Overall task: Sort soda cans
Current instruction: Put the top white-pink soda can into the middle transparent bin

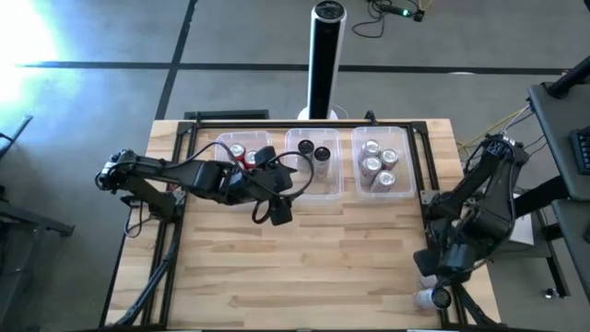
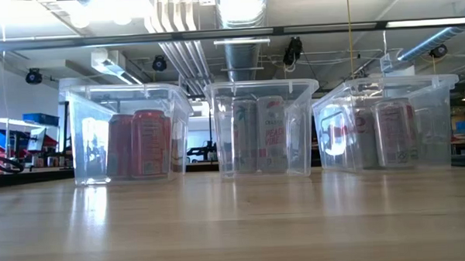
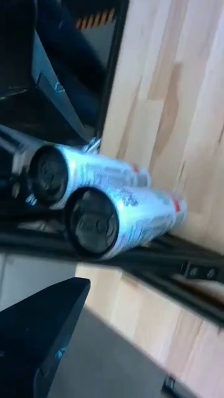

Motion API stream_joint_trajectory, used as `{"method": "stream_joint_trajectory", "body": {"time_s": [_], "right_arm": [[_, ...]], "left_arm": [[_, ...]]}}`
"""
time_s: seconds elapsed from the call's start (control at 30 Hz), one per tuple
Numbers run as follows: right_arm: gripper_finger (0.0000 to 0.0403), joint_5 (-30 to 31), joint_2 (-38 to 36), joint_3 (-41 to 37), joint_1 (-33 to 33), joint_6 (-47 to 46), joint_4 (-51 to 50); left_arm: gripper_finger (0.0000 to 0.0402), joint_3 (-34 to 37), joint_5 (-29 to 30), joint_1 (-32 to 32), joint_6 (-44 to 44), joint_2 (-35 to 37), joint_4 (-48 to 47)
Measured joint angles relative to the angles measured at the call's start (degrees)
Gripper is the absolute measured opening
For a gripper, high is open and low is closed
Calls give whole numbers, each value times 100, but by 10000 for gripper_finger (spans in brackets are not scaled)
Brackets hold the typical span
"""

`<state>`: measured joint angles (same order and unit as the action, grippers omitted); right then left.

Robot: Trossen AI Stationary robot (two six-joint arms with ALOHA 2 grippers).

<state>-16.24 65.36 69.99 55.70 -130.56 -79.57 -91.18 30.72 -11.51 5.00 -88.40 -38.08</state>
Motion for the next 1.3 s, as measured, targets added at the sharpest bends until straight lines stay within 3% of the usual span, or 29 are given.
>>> {"method": "stream_joint_trajectory", "body": {"time_s": [0.1, 0.53, 0.87, 1.3], "right_arm": [[359, 301, 32, -104, 211, -362, 131], [359, -91, 224, -845, 560, -512, 803], [357, -180, 212, -1623, 558, -516, 2032], [249, 92, 221, -1396, 529, -507, 1655]], "left_arm": [[260, 0, -146, 0, 4, 0, 4], [260, 0, -175, 0, 155, -2, 17], [260, 0, -179, 0, 153, -2, 19], [260, 0, -181, 0, 61, -2, 73]]}}
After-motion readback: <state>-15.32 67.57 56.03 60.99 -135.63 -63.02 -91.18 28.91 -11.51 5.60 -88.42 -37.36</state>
